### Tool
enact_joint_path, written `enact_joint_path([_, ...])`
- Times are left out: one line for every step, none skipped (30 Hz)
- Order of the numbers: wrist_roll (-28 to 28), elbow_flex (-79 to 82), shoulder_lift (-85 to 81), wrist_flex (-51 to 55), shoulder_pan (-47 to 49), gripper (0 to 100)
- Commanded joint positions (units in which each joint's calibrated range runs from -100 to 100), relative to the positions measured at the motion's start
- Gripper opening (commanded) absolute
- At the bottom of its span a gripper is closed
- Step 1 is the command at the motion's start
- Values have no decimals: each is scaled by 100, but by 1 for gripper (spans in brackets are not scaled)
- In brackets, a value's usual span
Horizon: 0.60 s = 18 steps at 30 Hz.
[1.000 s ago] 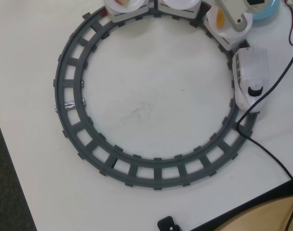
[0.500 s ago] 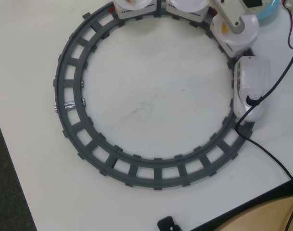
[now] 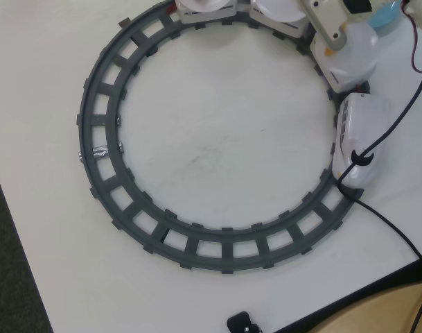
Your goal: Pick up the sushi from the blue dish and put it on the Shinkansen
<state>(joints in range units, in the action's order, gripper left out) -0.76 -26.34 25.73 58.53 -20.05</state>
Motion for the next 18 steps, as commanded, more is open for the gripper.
enact_joint_path([29,-77,87,-141,-46,2])
enact_joint_path([29,-77,162,-149,-46,2])
enact_joint_path([29,-86,237,-149,-38,2])
enact_joint_path([29,-113,313,-149,-38,2])
enact_joint_path([29,-185,388,-149,-38,2])
enact_joint_path([29,-221,446,-149,-55,2])
enact_joint_path([29,-257,496,-149,-73,2])
enact_joint_path([29,-292,538,-149,-82,2])
enact_joint_path([29,-328,563,-141,-90,2])
enact_joint_path([29,-346,571,-141,-90,2])
enact_joint_path([29,-337,571,-141,-99,2])
enact_joint_path([29,-337,571,-141,-99,2])
enact_joint_path([29,-337,555,-141,-99,2])
enact_joint_path([29,-337,546,-141,-99,2])
enact_joint_path([29,-337,538,-141,-99,2])
enact_joint_path([29,-337,530,-141,-99,2])
enact_joint_path([29,-346,521,-141,-108,2])
enact_joint_path([29,-346,521,-141,-117,2])
